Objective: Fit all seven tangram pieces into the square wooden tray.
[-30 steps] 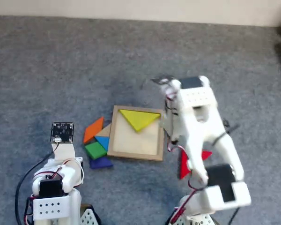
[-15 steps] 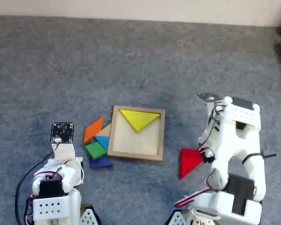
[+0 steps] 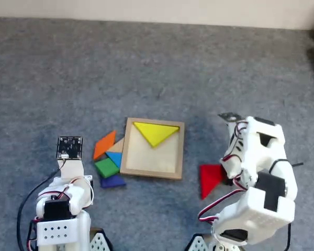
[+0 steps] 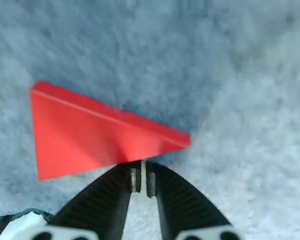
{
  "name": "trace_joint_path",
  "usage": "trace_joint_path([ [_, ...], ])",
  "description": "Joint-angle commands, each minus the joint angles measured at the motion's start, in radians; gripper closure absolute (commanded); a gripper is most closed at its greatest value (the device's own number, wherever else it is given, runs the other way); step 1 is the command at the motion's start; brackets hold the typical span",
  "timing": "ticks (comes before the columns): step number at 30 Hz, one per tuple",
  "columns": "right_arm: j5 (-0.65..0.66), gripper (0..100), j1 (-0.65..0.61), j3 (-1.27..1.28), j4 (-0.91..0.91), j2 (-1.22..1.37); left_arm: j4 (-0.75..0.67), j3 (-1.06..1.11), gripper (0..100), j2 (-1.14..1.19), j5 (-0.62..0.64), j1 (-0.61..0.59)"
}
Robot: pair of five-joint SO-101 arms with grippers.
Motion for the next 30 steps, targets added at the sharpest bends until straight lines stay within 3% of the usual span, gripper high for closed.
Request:
trace_joint_path([
  [1, -0.04, 95.7, -0.082, -0.122, -0.051, -0.002, 0.005, -0.001, 99, -0.015, -0.003, -0.007],
  [10, -0.186, 95.7, -0.239, -0.298, -0.051, -0.001, 0.005, -0.001, 99, -0.015, -0.003, -0.007],
  [18, -0.285, 95.9, -0.255, -0.42, 0.068, -0.087, 0.005, -0.001, 99, -0.015, -0.003, -0.007],
  [30, -0.5, 93.9, -0.325, -0.079, 0.012, -0.4, 0.005, -0.001, 99, -0.015, -0.003, -0.007],
])
